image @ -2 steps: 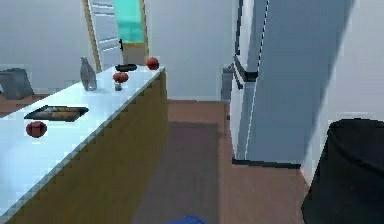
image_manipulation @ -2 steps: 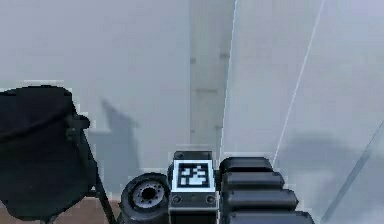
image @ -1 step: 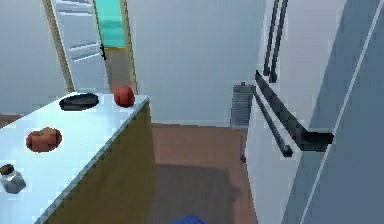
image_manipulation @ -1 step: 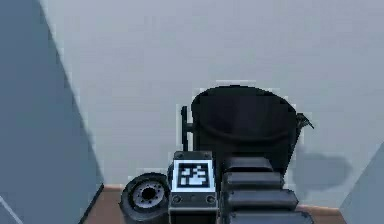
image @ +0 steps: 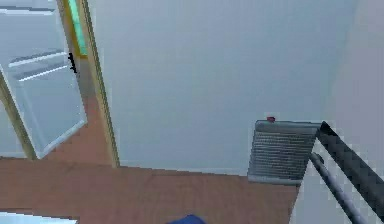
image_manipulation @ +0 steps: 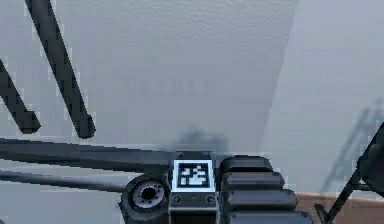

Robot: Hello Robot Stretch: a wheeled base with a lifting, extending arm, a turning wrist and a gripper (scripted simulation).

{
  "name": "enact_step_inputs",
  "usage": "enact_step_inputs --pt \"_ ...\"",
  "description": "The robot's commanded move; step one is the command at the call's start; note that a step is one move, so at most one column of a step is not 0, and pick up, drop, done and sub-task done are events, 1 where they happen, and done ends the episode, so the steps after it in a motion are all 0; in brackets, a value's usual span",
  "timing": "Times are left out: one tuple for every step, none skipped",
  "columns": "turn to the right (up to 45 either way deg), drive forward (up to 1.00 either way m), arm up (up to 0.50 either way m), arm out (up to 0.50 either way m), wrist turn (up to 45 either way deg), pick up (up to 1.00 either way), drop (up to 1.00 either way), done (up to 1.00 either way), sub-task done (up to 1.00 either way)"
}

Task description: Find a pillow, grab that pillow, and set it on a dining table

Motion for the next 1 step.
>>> enact_step_inputs --pt "0.0 0.70 0.00 0.00 0.0 0.00 0.00 0.00 0.00"
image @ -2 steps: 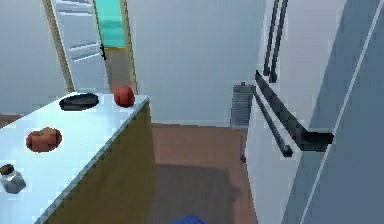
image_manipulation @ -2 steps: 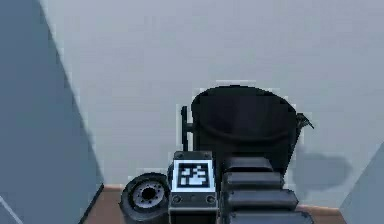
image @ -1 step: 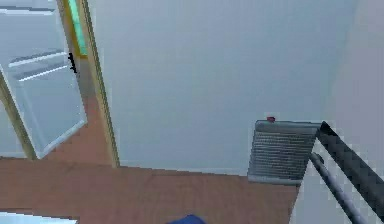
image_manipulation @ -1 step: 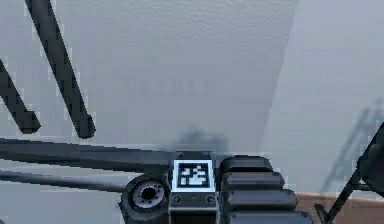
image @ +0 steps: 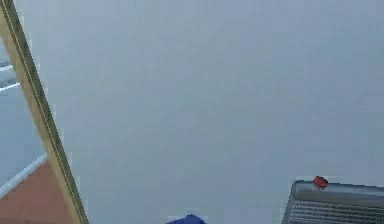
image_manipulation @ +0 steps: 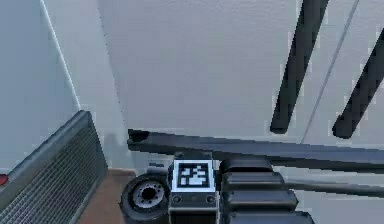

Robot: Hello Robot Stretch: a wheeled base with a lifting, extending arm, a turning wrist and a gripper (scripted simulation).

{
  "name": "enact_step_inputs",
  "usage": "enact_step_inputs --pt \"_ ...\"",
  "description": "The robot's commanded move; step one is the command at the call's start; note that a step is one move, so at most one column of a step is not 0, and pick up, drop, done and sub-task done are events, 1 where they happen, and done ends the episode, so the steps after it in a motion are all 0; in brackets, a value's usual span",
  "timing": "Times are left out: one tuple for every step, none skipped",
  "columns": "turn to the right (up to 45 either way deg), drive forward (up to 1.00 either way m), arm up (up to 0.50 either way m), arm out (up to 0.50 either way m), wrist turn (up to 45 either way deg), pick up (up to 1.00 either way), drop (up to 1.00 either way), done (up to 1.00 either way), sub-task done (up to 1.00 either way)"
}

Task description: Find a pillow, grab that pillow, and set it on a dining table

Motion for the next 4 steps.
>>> enact_step_inputs --pt "-45.0 0.00 0.00 0.00 0.0 0.00 0.00 0.00 0.00" --pt "-15.0 0.00 0.00 0.00 0.0 0.00 0.00 0.00 0.00" --pt "0.0 1.00 0.00 0.00 0.0 0.00 0.00 0.00 0.00" --pt "-3.0 0.00 0.00 0.00 0.0 0.00 0.00 0.00 0.00"
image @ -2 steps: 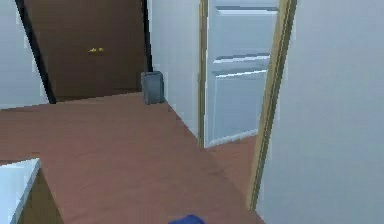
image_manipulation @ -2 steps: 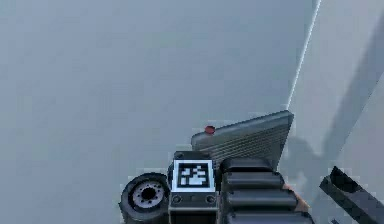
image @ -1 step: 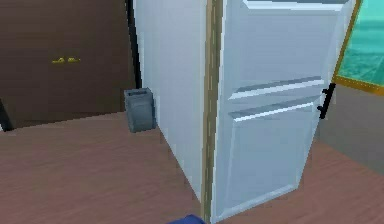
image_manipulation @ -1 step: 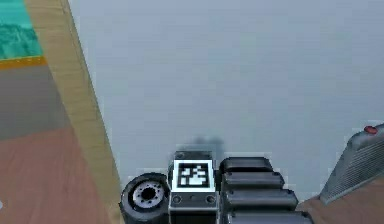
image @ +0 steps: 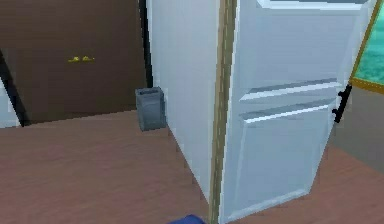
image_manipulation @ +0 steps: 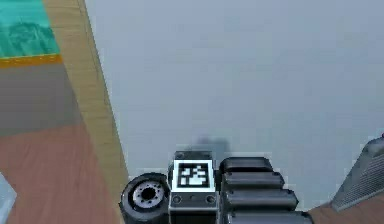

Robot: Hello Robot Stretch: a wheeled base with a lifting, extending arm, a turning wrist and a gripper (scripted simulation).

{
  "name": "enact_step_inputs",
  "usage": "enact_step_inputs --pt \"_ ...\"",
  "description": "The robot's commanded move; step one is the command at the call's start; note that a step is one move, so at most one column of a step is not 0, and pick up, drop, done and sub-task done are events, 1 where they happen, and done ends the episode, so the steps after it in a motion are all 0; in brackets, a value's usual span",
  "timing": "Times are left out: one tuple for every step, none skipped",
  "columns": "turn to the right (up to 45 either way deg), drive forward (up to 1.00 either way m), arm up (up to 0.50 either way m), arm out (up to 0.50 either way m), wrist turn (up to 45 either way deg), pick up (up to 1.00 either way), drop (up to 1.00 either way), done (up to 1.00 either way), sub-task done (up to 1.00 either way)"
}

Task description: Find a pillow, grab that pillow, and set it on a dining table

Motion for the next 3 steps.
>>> enact_step_inputs --pt "0.0 0.20 0.00 0.00 0.0 0.00 0.00 0.00 0.00" --pt "-45.0 0.00 0.00 0.00 0.0 0.00 0.00 0.00 0.00" --pt "0.0 0.25 0.00 0.00 0.0 0.00 0.00 0.00 0.00"
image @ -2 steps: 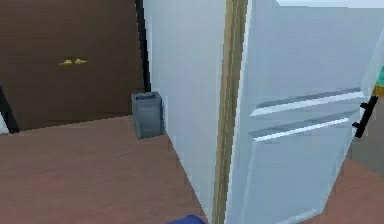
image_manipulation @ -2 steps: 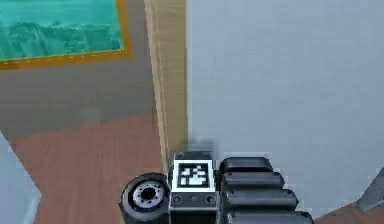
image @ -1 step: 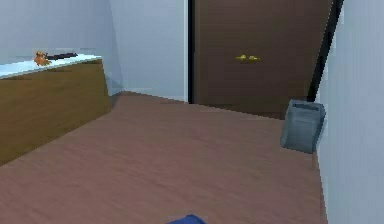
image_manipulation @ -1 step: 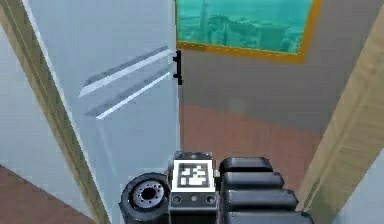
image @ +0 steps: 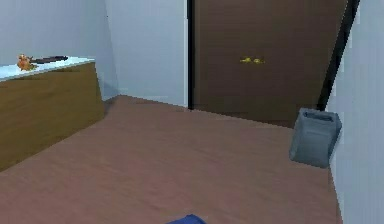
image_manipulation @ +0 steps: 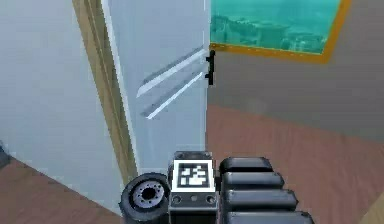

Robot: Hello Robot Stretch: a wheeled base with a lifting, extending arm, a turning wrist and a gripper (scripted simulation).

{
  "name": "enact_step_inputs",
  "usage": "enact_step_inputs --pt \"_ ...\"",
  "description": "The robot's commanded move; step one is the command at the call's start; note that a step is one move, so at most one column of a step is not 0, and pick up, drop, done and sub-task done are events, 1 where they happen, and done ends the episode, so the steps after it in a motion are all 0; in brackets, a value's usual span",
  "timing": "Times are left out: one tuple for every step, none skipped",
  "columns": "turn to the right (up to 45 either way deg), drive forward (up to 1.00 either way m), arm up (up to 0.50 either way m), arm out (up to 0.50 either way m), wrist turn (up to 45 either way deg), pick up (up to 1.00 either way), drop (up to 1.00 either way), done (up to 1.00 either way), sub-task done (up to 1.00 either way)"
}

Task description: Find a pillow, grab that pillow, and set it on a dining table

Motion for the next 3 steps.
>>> enact_step_inputs --pt "45.0 0.00 0.00 0.00 0.0 0.00 0.00 0.00 0.00" --pt "45.0 0.00 0.00 0.00 0.0 0.00 0.00 0.00 0.00" --pt "24.0 0.00 0.00 0.00 0.0 0.00 0.00 0.00 0.00"
